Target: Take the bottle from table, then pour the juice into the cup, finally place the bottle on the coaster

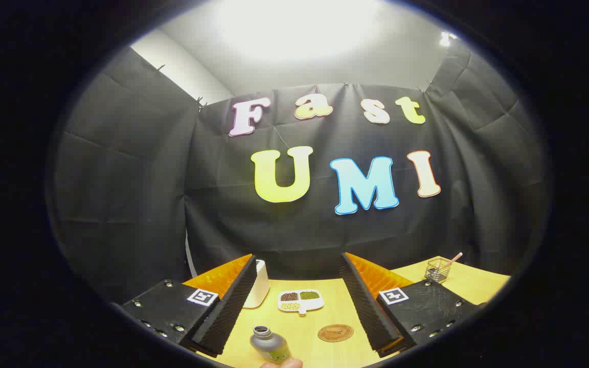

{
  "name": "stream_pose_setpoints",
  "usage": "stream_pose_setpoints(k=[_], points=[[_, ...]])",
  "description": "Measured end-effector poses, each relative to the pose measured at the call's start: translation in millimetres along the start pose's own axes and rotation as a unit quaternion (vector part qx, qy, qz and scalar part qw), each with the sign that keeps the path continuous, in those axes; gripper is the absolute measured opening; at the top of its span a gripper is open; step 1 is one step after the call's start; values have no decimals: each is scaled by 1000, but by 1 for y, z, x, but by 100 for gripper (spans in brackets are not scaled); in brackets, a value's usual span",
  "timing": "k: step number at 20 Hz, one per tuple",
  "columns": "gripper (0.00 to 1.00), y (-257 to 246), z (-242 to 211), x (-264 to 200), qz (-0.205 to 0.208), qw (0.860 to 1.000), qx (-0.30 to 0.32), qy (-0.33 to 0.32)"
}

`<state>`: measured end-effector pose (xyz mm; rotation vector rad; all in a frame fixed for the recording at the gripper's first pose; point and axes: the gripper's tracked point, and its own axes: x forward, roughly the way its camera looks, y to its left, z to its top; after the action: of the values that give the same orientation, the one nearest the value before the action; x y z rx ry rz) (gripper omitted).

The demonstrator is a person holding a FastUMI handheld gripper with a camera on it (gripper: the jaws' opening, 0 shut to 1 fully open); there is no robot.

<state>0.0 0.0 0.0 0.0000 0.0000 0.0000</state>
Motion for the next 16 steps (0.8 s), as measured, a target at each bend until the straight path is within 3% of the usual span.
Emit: stream_pose_setpoints(k=[16], points=[[99, 5, -3, -2, -8, 999, -36, 2]])
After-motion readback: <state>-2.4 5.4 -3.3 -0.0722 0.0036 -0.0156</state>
